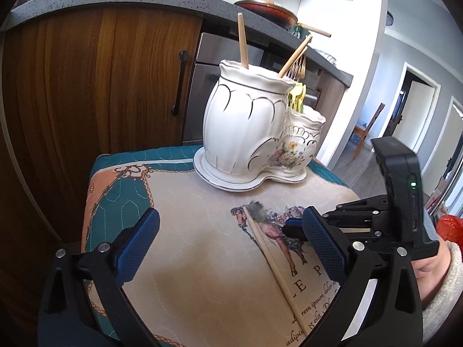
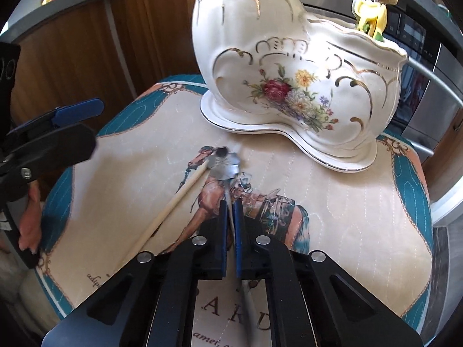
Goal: Organize utensils
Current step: 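Grasp a wooden chopstick with the left tool while the right tool grasps a silver spoon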
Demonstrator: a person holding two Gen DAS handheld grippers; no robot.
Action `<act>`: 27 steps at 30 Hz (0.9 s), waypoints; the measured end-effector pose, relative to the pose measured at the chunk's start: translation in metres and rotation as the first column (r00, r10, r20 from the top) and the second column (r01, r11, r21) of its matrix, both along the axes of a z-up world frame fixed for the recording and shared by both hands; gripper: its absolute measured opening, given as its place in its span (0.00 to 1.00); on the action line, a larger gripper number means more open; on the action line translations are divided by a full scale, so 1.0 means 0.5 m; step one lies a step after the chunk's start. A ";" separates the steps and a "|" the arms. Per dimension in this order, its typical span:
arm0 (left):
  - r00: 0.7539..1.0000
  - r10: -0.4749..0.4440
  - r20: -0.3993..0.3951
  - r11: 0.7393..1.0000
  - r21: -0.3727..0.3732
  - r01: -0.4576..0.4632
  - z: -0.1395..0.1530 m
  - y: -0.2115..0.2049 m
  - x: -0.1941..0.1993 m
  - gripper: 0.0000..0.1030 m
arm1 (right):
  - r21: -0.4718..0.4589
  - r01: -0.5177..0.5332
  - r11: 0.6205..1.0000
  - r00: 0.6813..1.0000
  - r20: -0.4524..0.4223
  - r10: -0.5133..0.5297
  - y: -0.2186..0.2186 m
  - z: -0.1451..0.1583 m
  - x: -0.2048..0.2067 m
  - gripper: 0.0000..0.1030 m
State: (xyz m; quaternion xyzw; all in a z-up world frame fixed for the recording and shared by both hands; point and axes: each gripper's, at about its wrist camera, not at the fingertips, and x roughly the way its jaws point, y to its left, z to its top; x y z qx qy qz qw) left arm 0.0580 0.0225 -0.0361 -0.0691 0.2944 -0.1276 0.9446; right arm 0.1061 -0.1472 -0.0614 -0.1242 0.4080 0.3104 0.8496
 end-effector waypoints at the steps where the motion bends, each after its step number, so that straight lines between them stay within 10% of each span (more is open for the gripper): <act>1: 1.000 0.006 -0.012 1.000 0.015 -0.006 -0.002 -0.003 0.002 0.94 | 0.006 0.006 1.000 1.000 0.009 -0.006 -0.003 0.003 -0.005 0.04; 10: 0.979 -0.061 -0.195 0.988 0.130 0.088 -0.033 -0.082 -0.010 0.91 | 0.132 0.035 0.991 0.997 0.069 -0.045 -0.071 0.061 -0.027 0.04; 27: 0.920 -0.068 -0.385 0.939 0.286 0.189 -0.058 -0.123 0.003 0.12 | 0.256 -0.008 0.967 0.986 0.164 -0.035 -0.128 0.131 -0.082 0.04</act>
